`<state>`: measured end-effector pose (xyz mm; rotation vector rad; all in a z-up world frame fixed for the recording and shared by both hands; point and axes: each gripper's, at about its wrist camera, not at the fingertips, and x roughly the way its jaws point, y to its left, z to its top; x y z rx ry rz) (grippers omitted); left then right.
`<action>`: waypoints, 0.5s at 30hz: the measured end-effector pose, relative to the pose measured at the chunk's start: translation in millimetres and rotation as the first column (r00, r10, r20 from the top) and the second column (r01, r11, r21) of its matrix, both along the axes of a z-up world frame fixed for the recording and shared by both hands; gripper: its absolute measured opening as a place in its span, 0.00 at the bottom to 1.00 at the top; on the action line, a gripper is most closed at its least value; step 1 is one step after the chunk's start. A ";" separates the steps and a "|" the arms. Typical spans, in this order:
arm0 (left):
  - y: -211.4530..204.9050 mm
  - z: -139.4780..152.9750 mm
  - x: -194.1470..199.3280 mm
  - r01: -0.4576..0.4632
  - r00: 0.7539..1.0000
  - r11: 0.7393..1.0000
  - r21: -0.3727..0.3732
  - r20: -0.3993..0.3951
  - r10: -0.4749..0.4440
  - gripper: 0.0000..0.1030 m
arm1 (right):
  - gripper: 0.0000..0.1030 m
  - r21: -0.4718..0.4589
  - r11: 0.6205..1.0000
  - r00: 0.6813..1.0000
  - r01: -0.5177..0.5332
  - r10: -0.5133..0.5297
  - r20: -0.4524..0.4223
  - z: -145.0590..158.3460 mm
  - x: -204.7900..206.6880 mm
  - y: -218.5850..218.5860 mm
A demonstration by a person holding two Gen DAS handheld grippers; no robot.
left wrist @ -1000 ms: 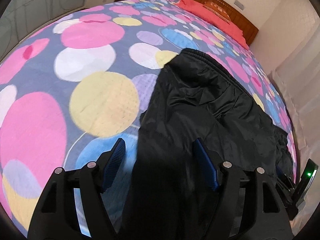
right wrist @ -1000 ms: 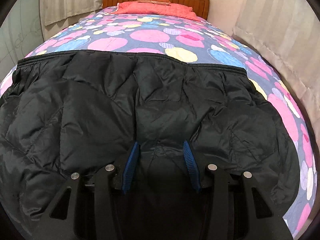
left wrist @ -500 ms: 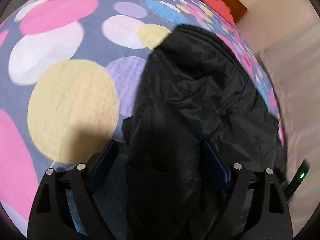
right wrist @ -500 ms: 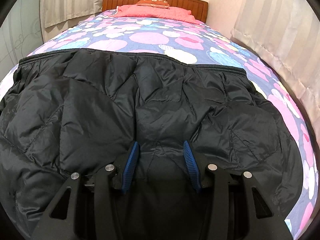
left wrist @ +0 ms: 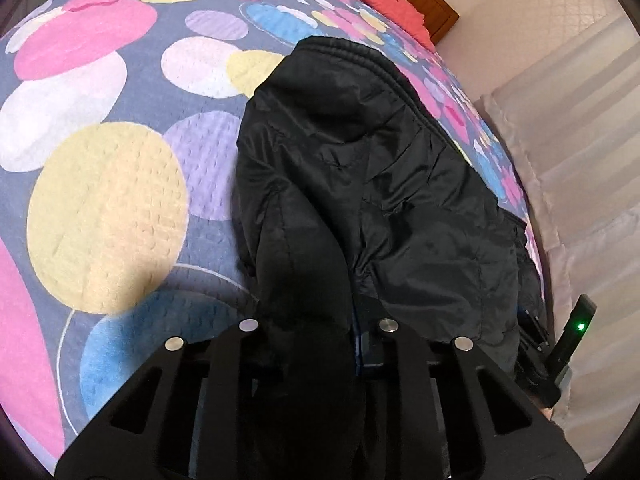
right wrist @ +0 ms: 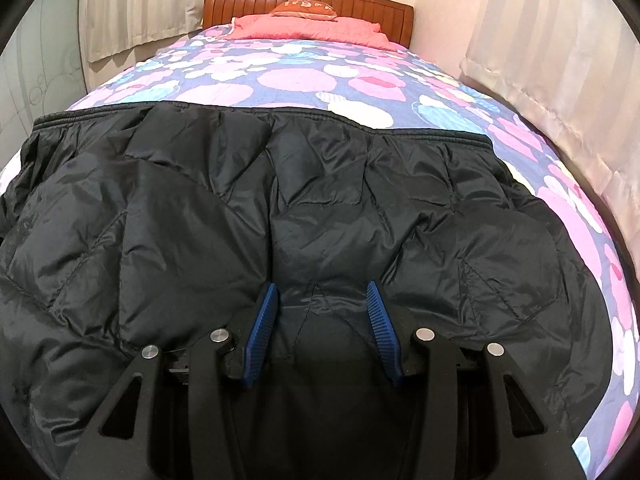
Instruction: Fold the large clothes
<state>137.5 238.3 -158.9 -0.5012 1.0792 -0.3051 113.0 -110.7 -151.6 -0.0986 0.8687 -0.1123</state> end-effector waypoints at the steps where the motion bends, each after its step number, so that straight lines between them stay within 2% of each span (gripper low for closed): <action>1: 1.7 -0.1 -0.5 -0.005 1.000 1.000 -0.007 0.001 0.005 0.21 | 0.46 0.000 1.000 1.000 0.000 0.000 0.000 -0.1 -0.2 -0.2; 4: -1.1 10.9 -2.2 -0.030 0.999 0.999 0.009 0.027 0.030 0.18 | 0.46 0.004 1.000 1.000 0.001 -0.001 0.001 -0.4 0.3 0.0; 7: -11.1 35.3 -13.0 -0.036 0.995 0.998 0.056 0.093 0.031 0.16 | 0.46 0.005 1.000 1.000 0.000 0.000 0.002 -0.3 0.0 -0.2; 9: -17.1 57.9 -21.1 -0.035 0.990 0.998 0.045 0.141 0.028 0.15 | 0.46 0.012 1.000 1.000 0.000 0.000 0.004 -0.3 0.9 -0.3; 15: -57.4 113.5 -37.4 0.015 0.970 0.998 0.065 0.240 -0.030 0.13 | 0.46 0.029 1.000 1.000 -0.001 0.000 0.014 2.7 2.7 -1.0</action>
